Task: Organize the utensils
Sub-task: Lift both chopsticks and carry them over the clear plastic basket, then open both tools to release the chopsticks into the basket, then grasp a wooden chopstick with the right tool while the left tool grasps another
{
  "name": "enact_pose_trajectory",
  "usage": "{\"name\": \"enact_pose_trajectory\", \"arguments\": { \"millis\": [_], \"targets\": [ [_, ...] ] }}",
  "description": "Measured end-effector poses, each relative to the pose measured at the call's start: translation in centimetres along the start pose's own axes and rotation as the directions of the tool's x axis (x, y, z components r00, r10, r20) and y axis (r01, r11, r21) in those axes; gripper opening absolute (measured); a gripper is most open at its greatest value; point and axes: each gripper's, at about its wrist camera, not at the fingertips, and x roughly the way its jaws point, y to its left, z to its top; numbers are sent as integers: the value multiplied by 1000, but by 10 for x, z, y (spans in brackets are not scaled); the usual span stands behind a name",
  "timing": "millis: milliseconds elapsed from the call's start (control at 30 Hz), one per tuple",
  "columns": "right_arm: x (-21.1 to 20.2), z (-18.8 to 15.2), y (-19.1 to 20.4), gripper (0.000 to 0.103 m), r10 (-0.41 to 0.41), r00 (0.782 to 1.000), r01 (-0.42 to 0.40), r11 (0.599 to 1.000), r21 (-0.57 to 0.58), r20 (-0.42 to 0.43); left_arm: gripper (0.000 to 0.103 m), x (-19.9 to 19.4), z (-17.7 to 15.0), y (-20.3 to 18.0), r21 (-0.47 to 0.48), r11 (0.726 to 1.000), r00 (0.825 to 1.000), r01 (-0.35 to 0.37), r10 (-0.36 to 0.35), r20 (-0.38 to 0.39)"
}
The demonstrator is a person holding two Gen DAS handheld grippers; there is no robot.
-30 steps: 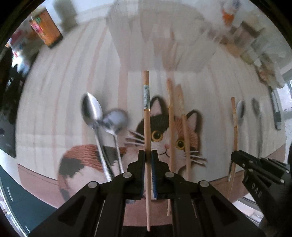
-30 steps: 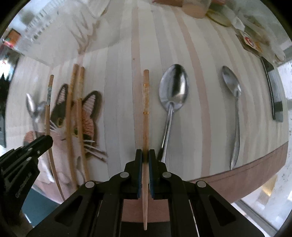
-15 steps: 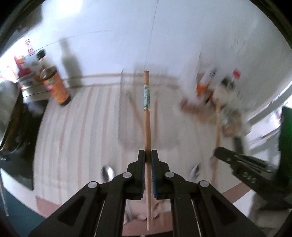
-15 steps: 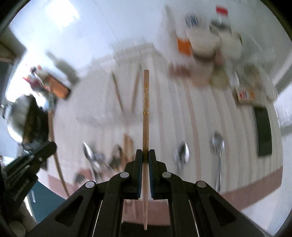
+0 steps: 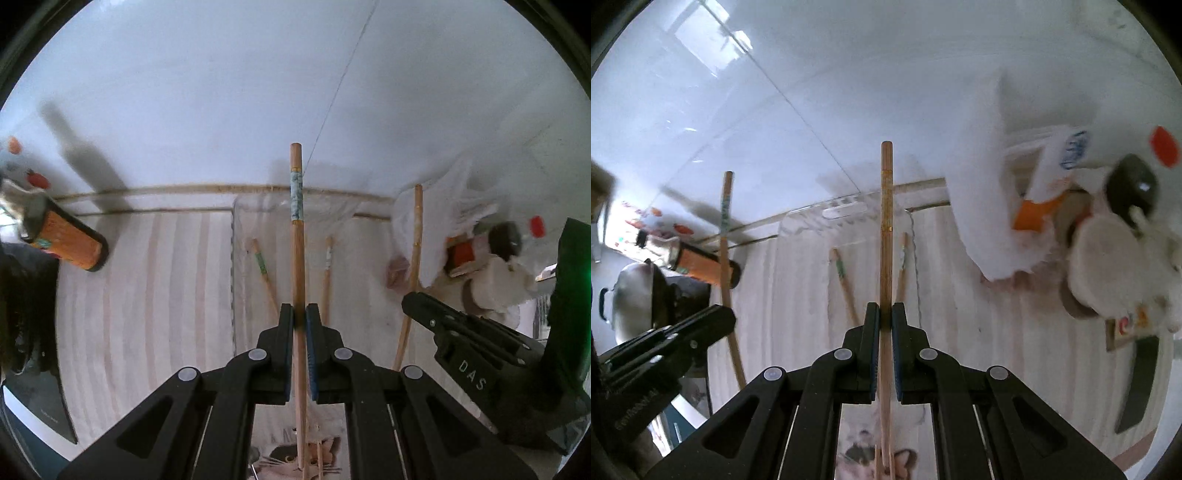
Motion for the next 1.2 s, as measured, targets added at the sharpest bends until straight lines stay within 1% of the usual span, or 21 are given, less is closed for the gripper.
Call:
{"name": "enact_pose_trajectory", "arguments": {
  "millis": [67, 133, 233, 300, 333, 367, 400, 467, 500, 533, 567, 633, 667, 700, 800, 867, 933, 1000, 1067, 1100, 1200],
  "targets": [
    [18, 6, 2, 7, -9, 1000, 9, 1000, -3, -26, 4, 17, 4, 7, -20, 1000, 999, 14, -15, -42],
    [37, 6, 5, 7, -23, 997, 21, 1000, -20, -70, 5, 34, 3, 15, -45, 999, 995, 0, -4, -97],
    [58, 6, 9, 10, -51, 989, 46, 998, -43, -137, 6, 33, -2, 23, -62, 998, 996, -12, 6, -84],
    [63, 3, 6, 23, -27, 986, 23, 999, -29, -166, 8, 30, -8, 28, -80, 997, 997, -7, 1, -79],
    [61, 0, 6, 34, -38, 987, 33, 999, -35, -154, 10, 25, -9, 29, -82, 996, 997, -23, 17, -70],
    [58, -2, 6, 37, -55, 989, 49, 998, -42, -137, 12, 21, -13, 31, -81, 995, 997, -50, 45, -57],
    [52, -5, 6, 37, -63, 991, 58, 997, -44, -120, 17, 15, -18, 34, -85, 994, 997, -72, 69, -35],
    [37, -12, 6, 37, -67, 994, 63, 997, -46, -90, 33, 2, -28, 37, -86, 990, 993, -114, 115, 13],
    [28, -16, 7, 39, -79, 995, 76, 996, -50, -68, 52, -6, -36, 39, -90, 987, 990, -134, 137, 36],
    [18, -21, 7, 44, -96, 995, 94, 994, -52, -38, 67, -12, -42, 39, -91, 983, 984, -162, 168, 62],
    [8, -28, 6, 50, -108, 994, 108, 993, -49, -7, 73, -18, -49, 40, -96, 978, 977, -186, 194, 91],
    [-13, -44, 5, 59, -114, 992, 116, 993, -38, 58, 93, -31, -69, 44, -118, 965, 956, -233, 250, 155],
    [-20, -54, 3, 64, -110, 991, 113, 993, -29, 80, 99, -35, -78, 47, -127, 962, 950, -241, 261, 173],
    [-28, -68, 1, 64, -104, 989, 107, 994, -23, 105, 103, -37, -84, 49, -134, 961, 948, -242, 264, 179],
    [-36, -102, -7, 64, -121, 985, 123, 992, -7, 125, 103, -38, -113, 55, -156, 943, 932, -293, 318, 171],
    [-32, -125, -13, 64, -116, 988, 115, 993, 10, 107, 103, -34, -140, 60, -176, 930, 923, -323, 351, 157],
    [-17, -153, -19, 64, -111, 991, 110, 994, 22, 68, 103, -25, -164, 65, -188, 920, 920, -344, 370, 127],
    [8, -183, -23, 63, -100, 995, 100, 994, 36, -8, 103, -9, -188, 71, -187, 909, 917, -373, 392, 77],
    [31, -205, -24, 44, -71, 994, 74, 996, 38, -81, 103, 10, -209, 74, -159, 907, 917, -391, 399, 24],
    [47, -219, -22, 42, -69, 990, 73, 997, 32, -121, 103, 16, -217, 74, -152, 905, 915, -397, 403, 7],
    [76, -244, -13, 38, -73, 981, 76, 997, 5, -178, 103, 28, -238, 75, -117, 898, 905, -424, 424, -25]
  ]
}}
